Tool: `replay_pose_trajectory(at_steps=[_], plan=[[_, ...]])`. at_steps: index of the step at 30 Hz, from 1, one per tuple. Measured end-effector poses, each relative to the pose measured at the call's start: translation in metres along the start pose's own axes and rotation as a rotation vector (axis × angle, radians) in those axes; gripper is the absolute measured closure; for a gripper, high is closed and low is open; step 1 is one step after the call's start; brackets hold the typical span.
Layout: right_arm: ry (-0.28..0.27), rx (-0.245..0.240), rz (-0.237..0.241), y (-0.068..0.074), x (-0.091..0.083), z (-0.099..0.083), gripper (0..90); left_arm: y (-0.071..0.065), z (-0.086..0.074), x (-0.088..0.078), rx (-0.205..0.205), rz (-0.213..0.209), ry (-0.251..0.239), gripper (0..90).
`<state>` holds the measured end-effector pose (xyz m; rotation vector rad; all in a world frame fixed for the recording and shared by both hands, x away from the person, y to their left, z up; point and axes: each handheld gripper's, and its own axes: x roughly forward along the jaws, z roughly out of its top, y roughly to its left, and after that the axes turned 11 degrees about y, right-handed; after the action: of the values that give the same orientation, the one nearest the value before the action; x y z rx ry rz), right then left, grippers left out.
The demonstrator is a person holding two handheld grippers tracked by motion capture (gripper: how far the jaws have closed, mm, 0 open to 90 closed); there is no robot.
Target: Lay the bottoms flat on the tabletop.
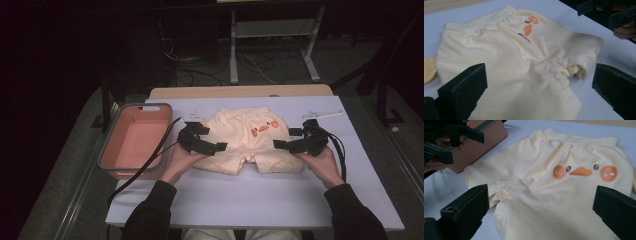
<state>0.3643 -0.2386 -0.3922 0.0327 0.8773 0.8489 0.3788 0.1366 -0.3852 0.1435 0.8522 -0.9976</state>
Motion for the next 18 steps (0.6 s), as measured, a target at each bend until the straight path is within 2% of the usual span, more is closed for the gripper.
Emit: replay_pose_trajectory(at_steps=[8,14,18], plan=[[0.026,-0.005,0.003,0.008,0.003,-0.01,1.6,0.0,-0.013,-0.005,-0.008,-0.01,0.019,0.0],[0.056,-0.012,-0.002,0.013,0.0,-0.02,4.0,-0.009,-0.02,0.003,0.055,-0.017,0.108,0.0],[0.077,-0.017,0.006,0.014,-0.002,-0.028,5.7,-0.013,-0.024,0.008,0.084,-0.026,0.145,0.0]])
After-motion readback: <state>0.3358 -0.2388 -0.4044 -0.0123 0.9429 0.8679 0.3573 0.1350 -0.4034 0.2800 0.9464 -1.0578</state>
